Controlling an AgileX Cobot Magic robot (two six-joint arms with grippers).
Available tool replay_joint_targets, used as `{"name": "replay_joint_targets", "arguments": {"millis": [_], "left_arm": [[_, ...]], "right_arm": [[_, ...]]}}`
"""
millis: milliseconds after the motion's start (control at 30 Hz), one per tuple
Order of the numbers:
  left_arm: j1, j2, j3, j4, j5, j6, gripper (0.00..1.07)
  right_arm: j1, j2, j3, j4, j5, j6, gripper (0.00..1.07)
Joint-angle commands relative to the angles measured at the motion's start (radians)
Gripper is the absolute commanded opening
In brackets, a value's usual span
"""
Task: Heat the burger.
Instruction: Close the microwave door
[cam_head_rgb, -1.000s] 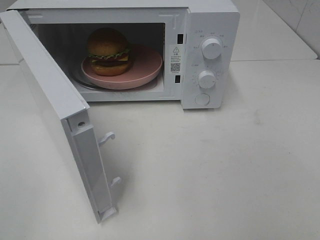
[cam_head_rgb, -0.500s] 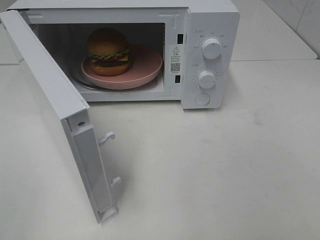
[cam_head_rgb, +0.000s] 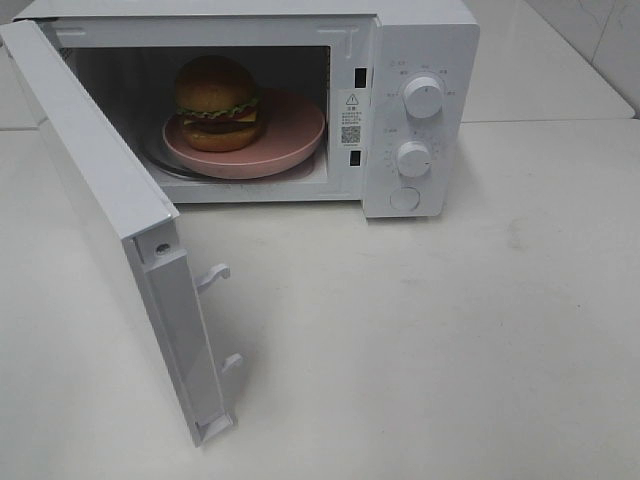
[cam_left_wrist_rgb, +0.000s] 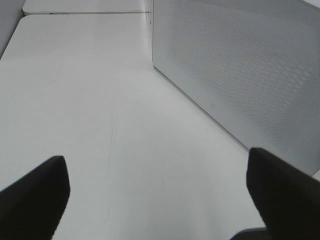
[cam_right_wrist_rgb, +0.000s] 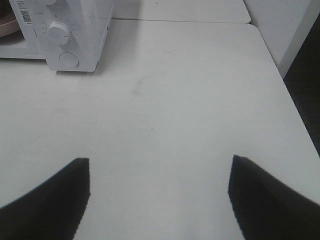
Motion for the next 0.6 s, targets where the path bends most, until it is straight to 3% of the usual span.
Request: {"name": "replay_joint_targets", "arguments": {"millis": [33, 67, 133, 233, 300, 333, 400, 433, 467, 500, 600], "left_arm": [[0.0, 0.013, -0.029, -0.01, -0.044, -0.001, 0.81], [0.0, 0.013, -0.029, -0.01, -0.044, -0.001, 0.81], [0.0, 0.065, -0.034, -0.005, -0.125, 0.003, 0.69], [0.0, 0.079, -0.034, -0.005, -0.141, 0.003, 0.65], [0.0, 0.128, -0.034, -0.004, -0.193, 0.003, 0.54], [0.0, 0.128, -0.034, -0.004, -0.193, 0.003, 0.54], [0.0, 0.208, -0.034, -0.004, -0.264, 0.003, 0.29], [0.0, 0.208, -0.034, -0.004, -0.264, 0.003, 0.29], [0.0, 0.225, -0.034, -0.004, -0.28, 0.003, 0.21], [0.0, 0.265, -0.034, -0.002, -0.303, 0.003, 0.06], [0.0, 0.329, -0.034, -0.001, -0.34, 0.003, 0.0]], "right_arm": [[-0.006, -0.03, 0.004, 0.001, 0.003, 0.003, 0.75], [-0.006, -0.03, 0.004, 0.001, 0.003, 0.003, 0.75], [-0.006, -0.03, 0.004, 0.001, 0.003, 0.003, 0.75], [-0.006, -0.03, 0.004, 0.001, 0.003, 0.003, 0.75], [-0.006, -0.03, 0.004, 0.001, 0.003, 0.003, 0.75], [-0.006, -0.03, 0.004, 0.001, 0.003, 0.003, 0.75], [-0.006, -0.03, 0.004, 0.001, 0.003, 0.003, 0.75], [-0.006, -0.03, 0.004, 0.001, 0.003, 0.003, 0.75], [-0.006, -0.03, 0.004, 0.001, 0.003, 0.003, 0.75], [-0.006, -0.03, 0.004, 0.001, 0.003, 0.003, 0.75], [-0.006, -0.03, 0.004, 0.001, 0.003, 0.003, 0.75]]}}
